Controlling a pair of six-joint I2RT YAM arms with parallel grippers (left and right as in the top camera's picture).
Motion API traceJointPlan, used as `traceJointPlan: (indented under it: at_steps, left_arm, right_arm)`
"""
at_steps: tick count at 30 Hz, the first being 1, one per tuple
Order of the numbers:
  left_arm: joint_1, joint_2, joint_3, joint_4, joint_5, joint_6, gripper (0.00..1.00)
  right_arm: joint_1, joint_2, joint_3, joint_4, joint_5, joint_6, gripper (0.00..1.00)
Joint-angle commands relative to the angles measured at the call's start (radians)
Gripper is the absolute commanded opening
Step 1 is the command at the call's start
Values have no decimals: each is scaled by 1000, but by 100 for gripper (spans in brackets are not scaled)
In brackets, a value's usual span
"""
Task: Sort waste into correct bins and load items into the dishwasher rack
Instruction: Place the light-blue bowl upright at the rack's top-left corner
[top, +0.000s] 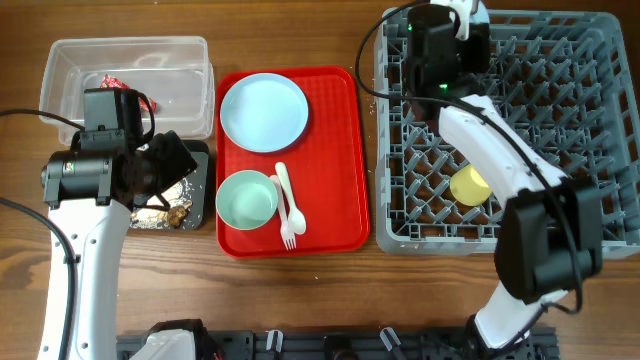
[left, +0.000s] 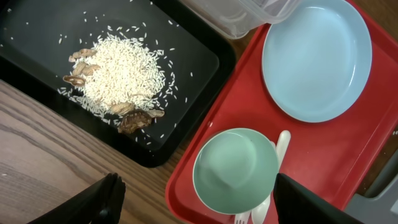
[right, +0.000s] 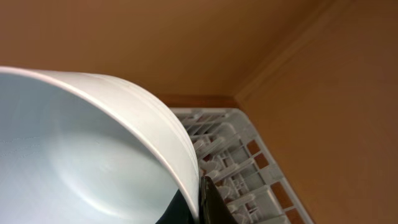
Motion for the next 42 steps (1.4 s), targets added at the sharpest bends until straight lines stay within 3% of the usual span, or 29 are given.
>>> traceJointPlan:
  at_steps: [1, 10, 15, 18, 22, 36, 39, 42]
  left_arm:
    - [5, -9, 5, 0, -9, -6, 78]
    - [5, -9, 5, 3, -10, -6, 79]
    - [5, -9, 5, 3, -10, -6, 80]
    - [5, -9, 5, 3, -10, -6, 80]
    - [5, -9, 5, 4, -10, -6, 80]
    - [5, -9, 5, 3, 1, -6, 80]
    - [5, -9, 5, 3, 1, -6, 80]
    - [5, -9, 5, 5, 1, -6, 80]
  right_arm:
    - [5, 62, 7, 25, 14, -10, 4]
    - [16, 113, 7, 42, -69, -6, 4]
    - [43, 113, 7, -35, -193, 12, 4]
    - [48, 113, 7, -34, -71, 85, 5]
    - [47, 113, 7, 204, 44, -113, 4]
    - [80, 185, 7, 71, 17, -76, 4]
    - [74, 185, 7, 150, 50, -120, 4]
    - [57, 185, 7, 318, 121, -272, 4]
